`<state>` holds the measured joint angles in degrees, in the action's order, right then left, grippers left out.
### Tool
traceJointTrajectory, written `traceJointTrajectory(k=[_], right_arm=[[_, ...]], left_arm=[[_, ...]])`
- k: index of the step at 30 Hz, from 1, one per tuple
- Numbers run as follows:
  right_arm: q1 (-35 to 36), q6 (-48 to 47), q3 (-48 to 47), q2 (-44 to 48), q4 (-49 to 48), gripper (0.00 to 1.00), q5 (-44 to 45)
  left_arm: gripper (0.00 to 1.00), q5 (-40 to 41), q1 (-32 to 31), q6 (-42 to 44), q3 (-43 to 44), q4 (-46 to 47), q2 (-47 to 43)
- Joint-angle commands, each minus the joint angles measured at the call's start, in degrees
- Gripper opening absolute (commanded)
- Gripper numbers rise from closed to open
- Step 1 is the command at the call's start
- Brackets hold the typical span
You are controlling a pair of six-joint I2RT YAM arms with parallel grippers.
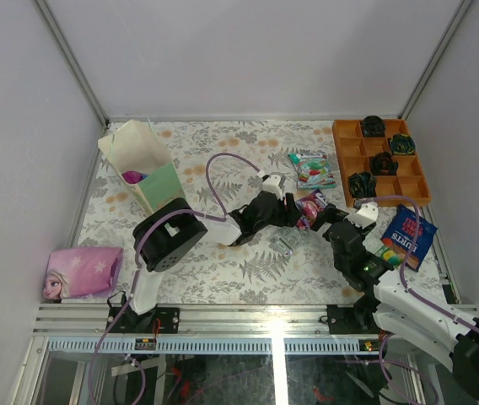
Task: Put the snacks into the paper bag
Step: Pick up the snack from the center of the board.
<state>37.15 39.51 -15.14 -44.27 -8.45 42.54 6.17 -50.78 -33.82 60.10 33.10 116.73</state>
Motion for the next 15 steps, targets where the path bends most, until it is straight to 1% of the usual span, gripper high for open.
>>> traceJointTrajectory(k=[1,6,12,15], right_arm=[[0.5,0.8,-0.8,-0.3,-1.8,0.99,2.1],[0.5,0.8,-1.0,-0.8,-1.7,0.99,1.9],[0.5,0.7,-0.9,-0.7,-1.8,0.99,2.0],[0.5,0.7,-0.9,-0.6,-1.7,0.99,2.0]], left_arm=[[0.57,-0.1,0.4,0.8,0.1,2.8,-2.2],[0.58,2.9,0.6,3.1,-0.5,0.4,-4.6],[0.58,0.7,1.9,2.7,2.0,0.2,-2.0],[0.58,0.8,2.0,2.7,3.3,-0.4,-0.6]])
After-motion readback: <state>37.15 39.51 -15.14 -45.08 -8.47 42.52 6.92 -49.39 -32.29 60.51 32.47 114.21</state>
